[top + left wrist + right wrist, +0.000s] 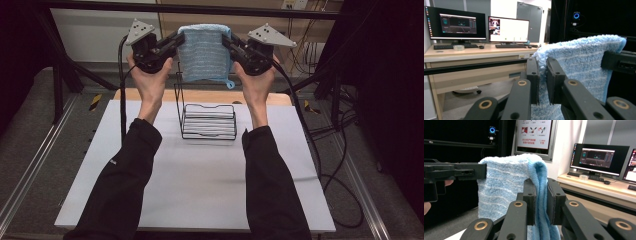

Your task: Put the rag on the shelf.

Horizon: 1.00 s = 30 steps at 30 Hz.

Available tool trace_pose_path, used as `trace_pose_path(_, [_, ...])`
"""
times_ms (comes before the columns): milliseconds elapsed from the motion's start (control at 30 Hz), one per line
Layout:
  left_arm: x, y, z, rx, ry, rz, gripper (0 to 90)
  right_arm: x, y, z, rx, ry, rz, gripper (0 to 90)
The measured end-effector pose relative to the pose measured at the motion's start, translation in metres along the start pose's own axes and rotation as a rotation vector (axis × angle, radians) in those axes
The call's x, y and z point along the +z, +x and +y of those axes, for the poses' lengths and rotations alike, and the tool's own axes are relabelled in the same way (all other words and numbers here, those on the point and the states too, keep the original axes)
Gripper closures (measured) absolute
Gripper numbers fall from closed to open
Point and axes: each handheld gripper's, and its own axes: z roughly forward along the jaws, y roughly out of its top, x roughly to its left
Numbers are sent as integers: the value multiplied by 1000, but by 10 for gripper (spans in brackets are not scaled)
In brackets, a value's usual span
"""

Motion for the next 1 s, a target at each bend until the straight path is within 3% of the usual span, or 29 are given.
trace_pose_path(133, [2, 1, -12, 15, 44, -7, 815, -2, -2, -13, 13, 22, 5, 798])
trace_pose_path(600, [-1, 7, -39, 13, 113, -62, 812, -7, -2, -45, 25, 92, 27, 794])
trace_pose_path(1000, [-14, 3, -50, 46, 133, -132, 808, -22, 2, -60, 41, 129, 59, 783])
